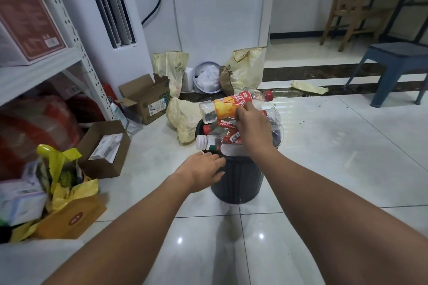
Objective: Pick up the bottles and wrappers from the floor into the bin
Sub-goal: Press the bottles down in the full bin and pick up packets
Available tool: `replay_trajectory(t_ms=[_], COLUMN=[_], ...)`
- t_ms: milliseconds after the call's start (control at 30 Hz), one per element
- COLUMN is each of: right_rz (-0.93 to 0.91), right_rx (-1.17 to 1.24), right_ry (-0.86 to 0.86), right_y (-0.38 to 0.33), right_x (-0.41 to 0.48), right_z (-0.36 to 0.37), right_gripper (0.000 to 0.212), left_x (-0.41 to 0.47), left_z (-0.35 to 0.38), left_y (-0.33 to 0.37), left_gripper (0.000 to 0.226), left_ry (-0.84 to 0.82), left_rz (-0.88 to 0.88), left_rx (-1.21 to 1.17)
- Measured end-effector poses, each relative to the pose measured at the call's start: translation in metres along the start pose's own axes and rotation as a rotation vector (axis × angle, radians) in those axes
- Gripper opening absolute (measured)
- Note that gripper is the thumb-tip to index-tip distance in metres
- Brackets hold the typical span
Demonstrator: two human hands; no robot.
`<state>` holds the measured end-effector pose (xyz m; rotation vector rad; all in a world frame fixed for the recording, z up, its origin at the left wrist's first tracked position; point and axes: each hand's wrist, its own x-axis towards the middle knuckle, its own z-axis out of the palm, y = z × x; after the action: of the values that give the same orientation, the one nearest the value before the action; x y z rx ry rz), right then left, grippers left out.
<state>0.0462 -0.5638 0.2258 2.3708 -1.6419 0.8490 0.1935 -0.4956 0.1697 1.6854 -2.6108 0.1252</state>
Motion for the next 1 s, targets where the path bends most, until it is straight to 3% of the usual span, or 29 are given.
replay_trajectory(t_ms=[733, 1000], right_rz=[-0.097, -0.178], right_rx=[-0.161, 0.026], right_ry=[-0.009, -0.146], right_y=[0.007, 0.02], right_x=[-0.004, -0.018], right_z=[0.019, -0.002], right_gripper=[0.031, 0.036], left_x=[0.004, 0.0], left_z=[0.012, -0.005], left_y=[-0.006, 0.008], left_gripper=[0.027, 0.031], left_ry=[0.054, 0.073], left_rz=[-0.018, -0.092], left_rx=[-0.017, -0.13])
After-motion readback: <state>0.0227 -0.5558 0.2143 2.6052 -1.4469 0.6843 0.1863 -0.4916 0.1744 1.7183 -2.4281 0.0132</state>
